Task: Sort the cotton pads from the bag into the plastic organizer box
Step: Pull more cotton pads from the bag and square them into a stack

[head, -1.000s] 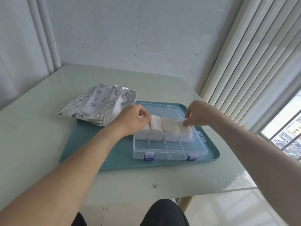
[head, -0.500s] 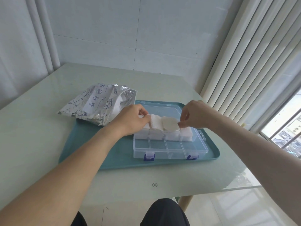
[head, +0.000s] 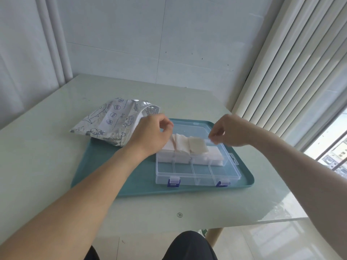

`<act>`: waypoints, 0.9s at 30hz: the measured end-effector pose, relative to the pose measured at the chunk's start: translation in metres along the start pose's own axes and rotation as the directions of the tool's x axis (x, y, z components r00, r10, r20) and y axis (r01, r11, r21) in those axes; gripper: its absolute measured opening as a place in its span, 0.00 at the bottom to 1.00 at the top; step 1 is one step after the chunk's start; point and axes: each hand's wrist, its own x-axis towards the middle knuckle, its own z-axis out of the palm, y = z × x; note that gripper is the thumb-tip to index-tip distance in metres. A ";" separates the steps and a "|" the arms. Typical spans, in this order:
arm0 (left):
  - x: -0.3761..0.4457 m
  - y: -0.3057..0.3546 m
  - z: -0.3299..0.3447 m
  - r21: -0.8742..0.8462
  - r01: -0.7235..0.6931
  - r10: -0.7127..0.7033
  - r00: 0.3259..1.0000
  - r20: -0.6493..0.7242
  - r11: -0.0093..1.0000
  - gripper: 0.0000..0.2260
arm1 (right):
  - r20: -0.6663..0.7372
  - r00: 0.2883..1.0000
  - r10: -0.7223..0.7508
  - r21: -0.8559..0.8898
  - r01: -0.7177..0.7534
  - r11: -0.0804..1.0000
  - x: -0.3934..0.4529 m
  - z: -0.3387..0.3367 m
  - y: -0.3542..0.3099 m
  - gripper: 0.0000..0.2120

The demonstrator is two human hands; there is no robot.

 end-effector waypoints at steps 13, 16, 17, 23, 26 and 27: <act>0.024 -0.059 -0.063 0.357 0.346 -0.321 0.938 -0.128 0.868 0.21 | -0.191 0.961 -0.200 0.503 0.271 0.821 0.062 0.001 -0.113 0.05; 0.022 -0.063 -0.077 0.200 0.403 -0.379 0.913 -0.150 0.893 0.19 | -0.115 0.977 -0.181 0.428 0.213 0.878 0.083 0.013 -0.134 0.08; 0.023 -0.066 -0.079 0.189 0.420 -0.396 0.905 -0.153 0.888 0.19 | -0.090 0.981 -0.172 0.392 0.194 0.899 0.090 0.018 -0.138 0.08; 0.033 -0.073 -0.078 0.238 0.467 -0.427 0.882 -0.201 0.852 0.22 | 0.044 0.994 -0.100 0.463 0.068 0.884 0.111 0.036 -0.157 0.19; 0.034 -0.079 -0.079 0.209 0.444 -0.408 0.892 -0.195 0.871 0.22 | 0.061 0.993 -0.100 0.466 0.061 0.883 0.113 0.040 -0.167 0.39; 0.034 -0.080 -0.080 0.198 0.437 -0.402 0.895 -0.192 0.877 0.22 | 0.024 0.996 -0.082 0.486 0.060 0.872 0.115 0.041 -0.169 0.37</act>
